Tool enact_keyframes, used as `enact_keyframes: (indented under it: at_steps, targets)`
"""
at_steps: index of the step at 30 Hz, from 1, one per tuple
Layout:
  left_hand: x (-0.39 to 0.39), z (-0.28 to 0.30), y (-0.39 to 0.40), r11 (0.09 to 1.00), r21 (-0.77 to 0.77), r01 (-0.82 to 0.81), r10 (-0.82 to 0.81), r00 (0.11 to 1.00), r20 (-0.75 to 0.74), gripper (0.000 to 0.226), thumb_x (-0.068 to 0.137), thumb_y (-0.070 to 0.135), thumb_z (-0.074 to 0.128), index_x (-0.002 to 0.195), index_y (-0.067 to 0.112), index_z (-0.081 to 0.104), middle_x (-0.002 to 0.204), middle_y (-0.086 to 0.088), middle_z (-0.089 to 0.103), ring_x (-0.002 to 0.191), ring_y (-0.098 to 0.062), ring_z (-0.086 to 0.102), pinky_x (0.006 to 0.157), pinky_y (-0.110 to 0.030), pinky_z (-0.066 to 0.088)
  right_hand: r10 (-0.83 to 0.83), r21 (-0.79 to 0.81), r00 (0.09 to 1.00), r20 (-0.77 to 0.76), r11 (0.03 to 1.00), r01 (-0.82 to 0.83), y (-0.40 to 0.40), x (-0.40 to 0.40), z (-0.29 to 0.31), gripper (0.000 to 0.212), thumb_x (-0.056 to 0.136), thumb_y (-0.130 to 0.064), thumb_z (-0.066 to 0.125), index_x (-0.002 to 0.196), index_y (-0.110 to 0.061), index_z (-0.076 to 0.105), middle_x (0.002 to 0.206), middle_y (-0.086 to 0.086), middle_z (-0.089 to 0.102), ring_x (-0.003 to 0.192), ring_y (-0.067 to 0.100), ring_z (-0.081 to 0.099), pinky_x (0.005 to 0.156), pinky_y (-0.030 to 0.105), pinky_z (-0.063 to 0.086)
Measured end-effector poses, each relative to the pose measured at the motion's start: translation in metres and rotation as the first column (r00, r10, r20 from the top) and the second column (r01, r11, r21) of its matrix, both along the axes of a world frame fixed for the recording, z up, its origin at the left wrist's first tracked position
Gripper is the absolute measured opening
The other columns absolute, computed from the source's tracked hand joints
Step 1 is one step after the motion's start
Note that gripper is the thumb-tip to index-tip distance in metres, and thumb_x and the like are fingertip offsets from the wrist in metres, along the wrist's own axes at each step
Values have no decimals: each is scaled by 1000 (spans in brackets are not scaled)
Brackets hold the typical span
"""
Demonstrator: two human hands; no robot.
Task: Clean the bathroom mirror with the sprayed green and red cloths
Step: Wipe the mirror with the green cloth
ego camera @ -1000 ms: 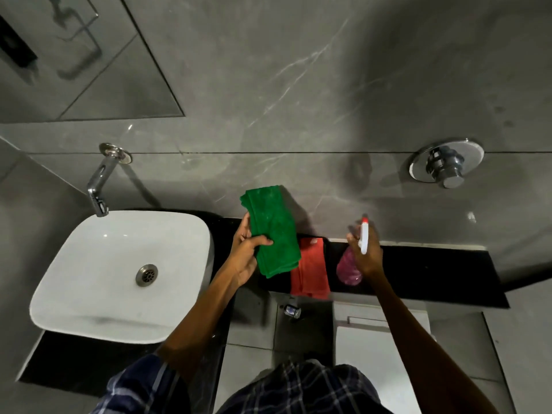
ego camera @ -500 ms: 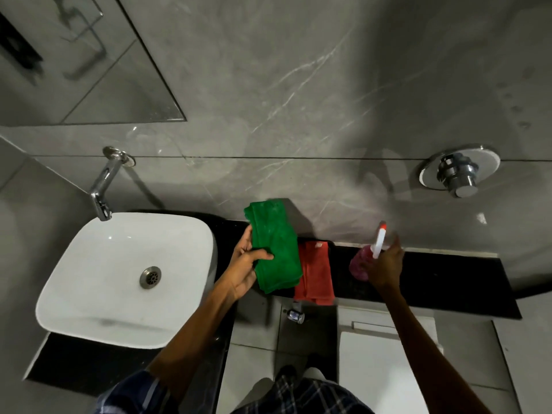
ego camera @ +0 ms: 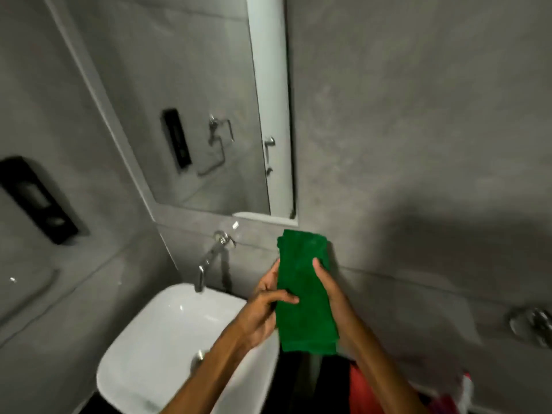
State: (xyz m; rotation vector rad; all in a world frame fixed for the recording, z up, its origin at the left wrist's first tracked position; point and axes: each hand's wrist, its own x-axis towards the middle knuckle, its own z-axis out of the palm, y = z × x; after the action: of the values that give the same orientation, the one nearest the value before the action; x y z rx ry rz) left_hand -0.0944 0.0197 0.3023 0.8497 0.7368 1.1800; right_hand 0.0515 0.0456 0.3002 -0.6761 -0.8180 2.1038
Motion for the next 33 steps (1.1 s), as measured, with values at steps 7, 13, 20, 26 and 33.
enact_keyframes:
  at_steps: [7, 13, 20, 26, 33]
  targets:
    - [-117, 85, 61, 727, 477, -495, 669, 666, -330, 66, 94, 2, 68, 152, 24, 45, 147, -5, 59, 136, -18, 55, 113, -31, 49, -701, 453, 713, 11, 639, 621, 34, -109, 152, 28, 108, -31, 52, 96, -35, 76, 117, 3, 75, 102, 26, 69, 99, 41, 55]
    - [-233, 127, 145, 428, 875, -228, 898, -1, -440, 72, 105, 48, 32, 166, 21, 6, 176, 3, 1, 162, -10, 0, 133, -46, 3, -954, 942, 239, -184, -102, 319, 113, -144, 248, 72, 107, -49, 38, 165, -9, 21, 170, 11, 32, 158, 25, 31, 131, 42, 26]
    - [-314, 181, 214, 284, 940, -189, 944, -116, -309, 74, 105, 53, 18, 165, 16, -6, 175, 0, -13, 162, -16, -12, 132, -54, -1, -878, 936, -363, -313, -221, -274, 185, -192, 302, 89, 103, -46, 50, 166, -8, -1, 173, 23, 10, 160, 42, 14, 129, 58, 20]
    - [-332, 177, 244, 200, 975, -101, 960, -177, -216, 71, 107, 50, 12, 165, 14, -5, 176, -3, -9, 163, -21, -5, 132, -47, -1, -873, 797, -215, -439, -268, -541, 211, -270, 322, 85, 103, -70, 20, 167, -15, 10, 174, 19, -4, 161, 37, -5, 130, 55, -5]
    - [-333, 177, 260, 116, 987, -107, 975, -176, -134, 67, 109, 46, 11, 165, 9, 7, 176, -2, -11, 163, -19, -6, 132, -48, 0, -882, 652, -145, -449, -212, -728, 211, -240, 218, 75, 105, -48, 39, 168, -17, 12, 176, 13, -5, 163, 32, -6, 131, 52, -11]
